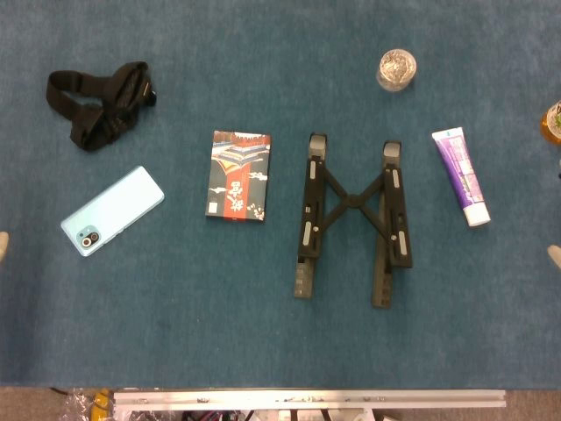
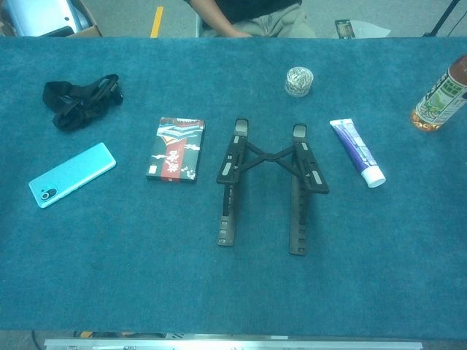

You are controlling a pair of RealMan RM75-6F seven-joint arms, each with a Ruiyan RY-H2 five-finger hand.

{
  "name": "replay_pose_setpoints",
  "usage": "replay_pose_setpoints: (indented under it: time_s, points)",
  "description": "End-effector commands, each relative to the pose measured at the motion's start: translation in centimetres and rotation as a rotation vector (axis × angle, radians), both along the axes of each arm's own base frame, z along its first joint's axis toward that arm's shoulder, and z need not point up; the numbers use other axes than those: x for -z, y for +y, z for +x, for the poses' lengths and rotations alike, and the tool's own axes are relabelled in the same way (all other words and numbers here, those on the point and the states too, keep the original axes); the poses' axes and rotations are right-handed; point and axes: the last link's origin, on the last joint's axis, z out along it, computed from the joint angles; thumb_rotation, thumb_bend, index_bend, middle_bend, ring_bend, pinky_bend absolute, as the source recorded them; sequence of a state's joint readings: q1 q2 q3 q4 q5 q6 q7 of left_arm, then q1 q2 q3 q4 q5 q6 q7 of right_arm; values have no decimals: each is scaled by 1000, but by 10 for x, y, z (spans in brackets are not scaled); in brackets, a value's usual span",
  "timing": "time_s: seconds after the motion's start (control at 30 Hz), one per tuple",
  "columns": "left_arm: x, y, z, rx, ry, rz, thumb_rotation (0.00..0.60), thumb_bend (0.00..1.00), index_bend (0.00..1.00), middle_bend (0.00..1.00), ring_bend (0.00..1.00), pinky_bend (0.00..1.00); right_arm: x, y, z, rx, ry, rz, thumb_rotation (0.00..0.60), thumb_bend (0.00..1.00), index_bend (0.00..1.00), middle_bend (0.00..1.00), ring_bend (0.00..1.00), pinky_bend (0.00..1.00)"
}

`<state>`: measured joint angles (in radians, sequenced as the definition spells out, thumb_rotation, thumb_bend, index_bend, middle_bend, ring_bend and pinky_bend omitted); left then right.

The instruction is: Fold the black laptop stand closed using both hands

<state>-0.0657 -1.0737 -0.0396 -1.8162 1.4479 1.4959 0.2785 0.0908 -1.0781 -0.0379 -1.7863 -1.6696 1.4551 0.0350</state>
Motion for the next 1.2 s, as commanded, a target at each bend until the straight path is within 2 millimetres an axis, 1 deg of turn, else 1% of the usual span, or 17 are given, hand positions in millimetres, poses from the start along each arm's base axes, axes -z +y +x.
replay_pose_setpoints:
  time_s: [0.03,0.33,0.57,0.6,0.67,0.73,0.83,1.03,1.2]
  points:
    - [0,0,1,0,2,0,600,257,36,16,0,12,0,0,-1,2,-1,1,600,183,102,243,90,31]
    - [-3,-6,2,4,5,11,600,257,36,16,0,12,2,0,2,-22,-11,21,600,184,102,243,91,30]
    - [-5,-10,2,2,3,12,600,257,36,16,0,12,8,-1,15,-80,-25,67,600,183,103,243,91,30]
    - [-6,-10,2,1,3,13,600,257,36,16,0,12,9,-1,17,-90,-27,77,600,179,103,243,91,30]
    - [-6,-10,2,2,2,13,600,257,36,16,0,12,12,-2,21,-106,-25,98,600,127,103,242,91,31]
    - [-6,-10,2,2,0,12,600,257,36,15,0,12,18,-4,28,-135,-25,121,600,66,103,240,91,30]
    - [-7,-10,0,0,0,15,600,257,36,15,0,12,28,-7,37,-164,-28,149,600,5,102,238,91,30]
    - [-9,-11,-5,-12,-1,19,600,257,36,14,0,13,55,-14,46,-196,-31,224,600,0,102,227,80,30]
    - [-12,-10,-8,-20,-6,23,600,257,36,13,0,13,80,-21,61,-247,-38,249,600,0,102,221,59,30]
